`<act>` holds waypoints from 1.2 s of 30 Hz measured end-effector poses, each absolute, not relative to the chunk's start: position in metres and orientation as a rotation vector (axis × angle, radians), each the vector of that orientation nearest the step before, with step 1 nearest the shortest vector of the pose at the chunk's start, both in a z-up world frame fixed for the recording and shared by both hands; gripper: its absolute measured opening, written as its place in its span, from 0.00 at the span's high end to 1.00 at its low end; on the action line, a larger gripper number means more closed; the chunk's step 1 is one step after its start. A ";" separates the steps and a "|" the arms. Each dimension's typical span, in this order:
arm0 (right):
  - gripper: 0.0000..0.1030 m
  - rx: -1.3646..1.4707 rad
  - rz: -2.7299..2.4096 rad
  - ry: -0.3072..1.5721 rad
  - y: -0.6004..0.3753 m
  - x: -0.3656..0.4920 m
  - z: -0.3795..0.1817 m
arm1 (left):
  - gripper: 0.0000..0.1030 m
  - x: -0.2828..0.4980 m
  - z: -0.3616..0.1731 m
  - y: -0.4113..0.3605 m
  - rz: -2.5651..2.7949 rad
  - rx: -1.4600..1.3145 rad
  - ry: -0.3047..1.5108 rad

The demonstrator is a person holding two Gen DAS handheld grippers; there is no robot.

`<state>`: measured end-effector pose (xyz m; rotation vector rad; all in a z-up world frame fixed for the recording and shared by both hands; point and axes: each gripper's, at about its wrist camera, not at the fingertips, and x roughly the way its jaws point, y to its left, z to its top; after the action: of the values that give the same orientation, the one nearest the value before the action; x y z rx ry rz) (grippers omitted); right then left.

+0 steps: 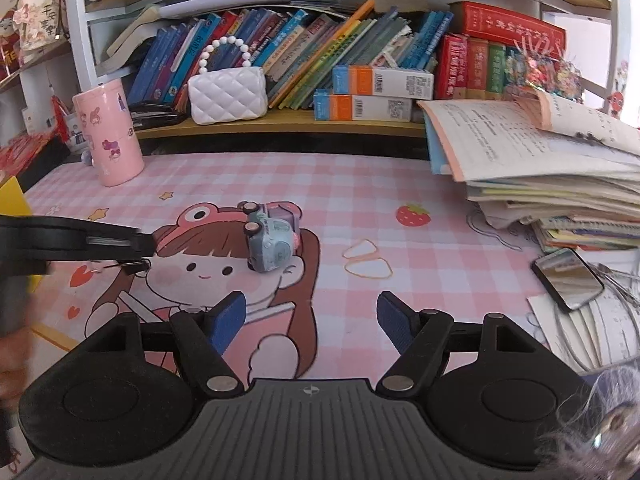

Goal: Organize objects
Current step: 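Grasp the black binder clip with the left gripper while the right grasps the grey toy truck, then carry the binder clip and toy truck over the yellow box and lower them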

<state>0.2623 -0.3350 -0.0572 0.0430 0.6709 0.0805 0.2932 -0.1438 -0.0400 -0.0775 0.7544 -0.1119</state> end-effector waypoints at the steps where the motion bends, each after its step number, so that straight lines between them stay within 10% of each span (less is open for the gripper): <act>1: 0.31 0.036 0.088 0.662 -0.333 0.265 -0.058 | 0.76 0.286 -0.035 -0.140 -0.122 -0.088 0.752; 13: 0.32 -0.018 0.158 0.623 -0.314 0.336 -0.082 | 0.76 0.205 -0.018 -0.104 -0.150 -0.117 0.800; 21: 0.60 -0.009 0.180 0.691 -0.303 0.364 -0.097 | 0.76 0.186 -0.012 -0.091 -0.160 -0.109 0.796; 36: 0.60 0.147 0.149 0.690 -0.306 0.278 -0.056 | 0.76 0.155 -0.011 -0.078 -0.269 -0.094 0.765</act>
<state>0.2779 -0.3064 -0.0559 0.1472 0.6895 0.1489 0.1549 -0.0782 -0.0110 -0.0935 0.7652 -0.2685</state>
